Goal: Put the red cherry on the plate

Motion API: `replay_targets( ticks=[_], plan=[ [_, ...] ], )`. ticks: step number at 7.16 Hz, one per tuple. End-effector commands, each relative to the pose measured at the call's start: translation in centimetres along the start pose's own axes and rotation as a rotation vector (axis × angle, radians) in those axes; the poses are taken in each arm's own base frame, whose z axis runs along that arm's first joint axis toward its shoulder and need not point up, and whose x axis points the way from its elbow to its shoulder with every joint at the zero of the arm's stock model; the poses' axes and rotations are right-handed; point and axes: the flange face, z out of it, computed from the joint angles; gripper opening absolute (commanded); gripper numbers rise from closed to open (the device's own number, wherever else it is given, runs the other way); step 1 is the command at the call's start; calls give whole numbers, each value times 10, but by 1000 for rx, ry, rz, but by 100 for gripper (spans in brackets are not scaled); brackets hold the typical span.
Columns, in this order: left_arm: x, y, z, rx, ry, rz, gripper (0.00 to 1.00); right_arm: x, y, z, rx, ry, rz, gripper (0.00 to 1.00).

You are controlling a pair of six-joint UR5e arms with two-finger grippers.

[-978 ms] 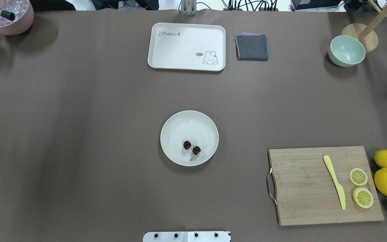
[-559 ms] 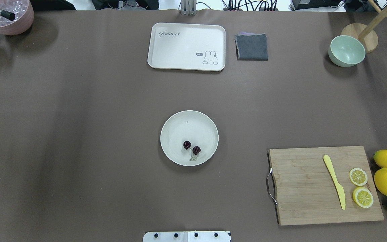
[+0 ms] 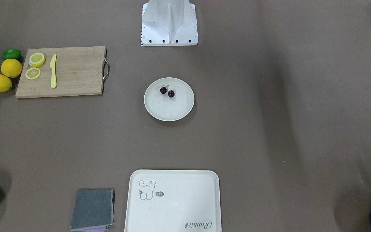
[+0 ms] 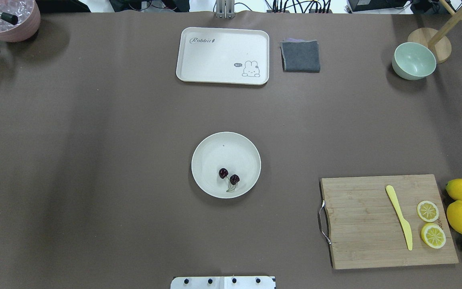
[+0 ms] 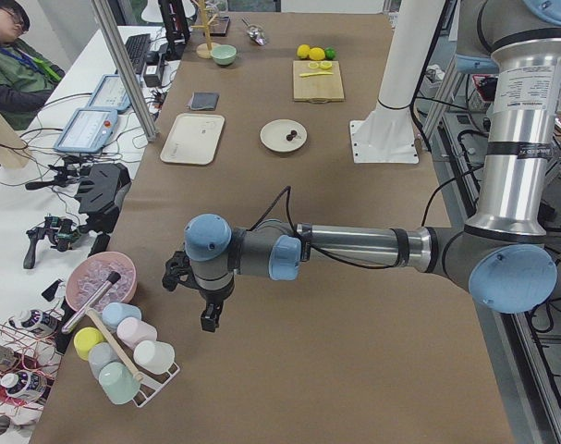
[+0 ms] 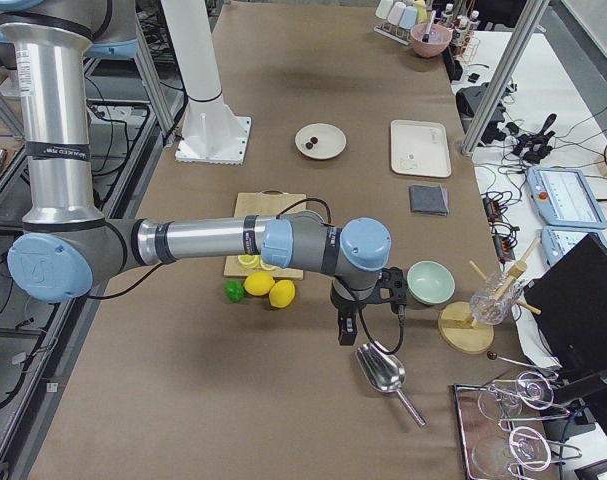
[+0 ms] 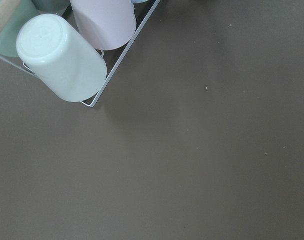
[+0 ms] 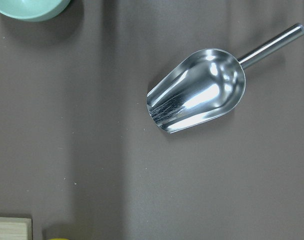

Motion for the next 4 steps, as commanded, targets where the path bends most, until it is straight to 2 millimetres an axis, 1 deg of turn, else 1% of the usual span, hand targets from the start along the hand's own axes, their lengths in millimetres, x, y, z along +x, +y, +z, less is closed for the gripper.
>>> replay_targets(
  ticks=[1,4],
  plan=[
    [-1,1,0,1,0,-1,98,0,0,0,2,-4,0,100],
    [-1,1,0,2,0,-2,98,-2,-1,-1,5,-9,-3,100]
  ],
)
